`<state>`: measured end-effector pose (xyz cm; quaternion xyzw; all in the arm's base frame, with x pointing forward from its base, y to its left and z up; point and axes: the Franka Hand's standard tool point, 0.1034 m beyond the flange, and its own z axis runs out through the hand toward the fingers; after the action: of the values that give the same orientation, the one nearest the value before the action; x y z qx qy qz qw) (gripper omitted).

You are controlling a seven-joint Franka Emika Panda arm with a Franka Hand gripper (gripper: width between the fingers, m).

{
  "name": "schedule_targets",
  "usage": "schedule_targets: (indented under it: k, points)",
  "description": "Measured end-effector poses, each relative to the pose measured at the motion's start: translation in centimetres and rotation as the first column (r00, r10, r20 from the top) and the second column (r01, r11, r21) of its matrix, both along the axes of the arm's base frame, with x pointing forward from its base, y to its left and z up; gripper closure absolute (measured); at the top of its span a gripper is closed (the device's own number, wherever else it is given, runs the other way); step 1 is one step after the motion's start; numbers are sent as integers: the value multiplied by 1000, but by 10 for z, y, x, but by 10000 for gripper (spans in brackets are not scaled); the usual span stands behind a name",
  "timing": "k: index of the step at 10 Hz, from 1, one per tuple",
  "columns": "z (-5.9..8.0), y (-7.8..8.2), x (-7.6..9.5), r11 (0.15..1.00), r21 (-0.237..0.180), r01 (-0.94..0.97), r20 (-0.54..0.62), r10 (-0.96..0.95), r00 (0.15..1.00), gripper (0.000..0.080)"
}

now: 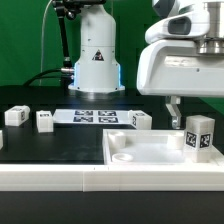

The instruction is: Assemble one leg

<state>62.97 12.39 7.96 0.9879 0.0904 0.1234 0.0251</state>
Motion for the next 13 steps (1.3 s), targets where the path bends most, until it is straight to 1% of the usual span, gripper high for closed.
schedule_targets:
  k: [1,2,3,4,5,8,9,10,11,13]
  points:
    - [0,-1,0,1000,0,3,1,-3,1000,150]
    - [0,-1,0,1000,0,3,1,-3,1000,248]
    - [0,-1,0,1000,0,3,1,-3,1000,385]
    - [0,-1,1,1000,0,4,2,-4,1000,385]
    - [0,-1,1,1000,0,4,2,-4,1000,509]
    - [0,-2,1,1000,5,27,2,-27,1000,509]
    - [1,-6,3,999,7,40,3,-40,999,509]
    - [2,-8,3,987,40,154,4,-154,988,509]
    - [1,-8,3,970,64,235,3,-236,972,509]
    - [-1,-8,1,886,124,447,-13,-449,894,509]
